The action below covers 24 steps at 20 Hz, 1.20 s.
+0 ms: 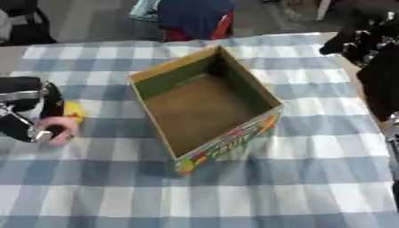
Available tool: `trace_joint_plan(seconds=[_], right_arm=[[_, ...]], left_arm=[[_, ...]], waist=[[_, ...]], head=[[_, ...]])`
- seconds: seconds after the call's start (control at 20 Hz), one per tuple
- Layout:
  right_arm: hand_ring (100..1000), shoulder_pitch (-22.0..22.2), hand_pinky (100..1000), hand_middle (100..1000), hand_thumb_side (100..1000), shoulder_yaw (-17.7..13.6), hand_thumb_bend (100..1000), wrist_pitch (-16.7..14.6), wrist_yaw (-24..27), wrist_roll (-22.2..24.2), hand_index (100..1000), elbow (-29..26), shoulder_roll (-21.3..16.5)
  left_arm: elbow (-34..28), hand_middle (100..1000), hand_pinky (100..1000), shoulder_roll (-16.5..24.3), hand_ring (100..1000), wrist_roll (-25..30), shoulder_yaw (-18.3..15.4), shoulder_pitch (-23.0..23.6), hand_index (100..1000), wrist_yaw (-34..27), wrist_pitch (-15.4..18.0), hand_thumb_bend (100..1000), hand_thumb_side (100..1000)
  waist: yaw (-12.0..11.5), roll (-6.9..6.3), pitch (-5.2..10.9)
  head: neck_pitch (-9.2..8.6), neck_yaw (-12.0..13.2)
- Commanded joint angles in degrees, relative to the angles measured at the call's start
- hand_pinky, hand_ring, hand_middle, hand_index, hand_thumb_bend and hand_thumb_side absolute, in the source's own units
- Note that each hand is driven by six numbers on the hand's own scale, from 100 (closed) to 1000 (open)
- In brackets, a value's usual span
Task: Pick up objects on the table and place them in the box.
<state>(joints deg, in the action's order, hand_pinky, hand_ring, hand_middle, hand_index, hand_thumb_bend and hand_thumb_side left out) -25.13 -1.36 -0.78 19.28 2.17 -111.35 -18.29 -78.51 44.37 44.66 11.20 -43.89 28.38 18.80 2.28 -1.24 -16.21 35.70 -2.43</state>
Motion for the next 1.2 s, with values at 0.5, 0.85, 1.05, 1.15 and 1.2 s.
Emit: trace_joint_plan(seconds=[0.5,0.85,1.05,1.15,1.2], right_arm=[[567,-0.77,612,521,1000,0.04,100,-0.1,0.43,-0.15,724,-0.91,-0.7],[568,-1.34,611,522,1000,0.3,100,-0.04,0.6,-0.1,724,-0.91,-0.64],[570,-1.7,612,524,1000,0.49,100,0.11,0.82,-0.45,725,-1.0,-0.36],[572,-1.99,612,526,1000,0.56,100,0.21,0.99,-0.93,725,-1.12,-0.11],[573,-2.17,611,526,1000,0.61,100,0.25,1.1,-1.25,725,-1.19,0.05]], left_arm=[[-2.33,364,102,-3.68,443,-4.4,-4.49,-8.28,337,13.02,4.77,100,129],[-3.43,360,100,-10.65,432,-10.39,-4.65,-13.05,339,22.01,3.79,100,144],[-3.86,361,100,-14.14,432,-13.83,-4.42,-14.68,341,27.9,3.12,100,154],[-3.62,356,100,-15.71,431,-15.41,-4.3,-15.07,341,30.51,2.91,100,157],[-3.57,345,100,-16.4,431,-16.33,-4.32,-15.2,341,31.97,2.66,100,158]], waist=[[1.26,-0.36,1.05],[2.73,-0.64,0.74],[3.37,-0.86,0.85],[3.69,-0.96,0.95],[3.77,-0.97,1.0]], head=[[-0.13,0.79],[0.12,1.93],[0.23,2.37],[0.35,2.58],[0.41,2.64]])
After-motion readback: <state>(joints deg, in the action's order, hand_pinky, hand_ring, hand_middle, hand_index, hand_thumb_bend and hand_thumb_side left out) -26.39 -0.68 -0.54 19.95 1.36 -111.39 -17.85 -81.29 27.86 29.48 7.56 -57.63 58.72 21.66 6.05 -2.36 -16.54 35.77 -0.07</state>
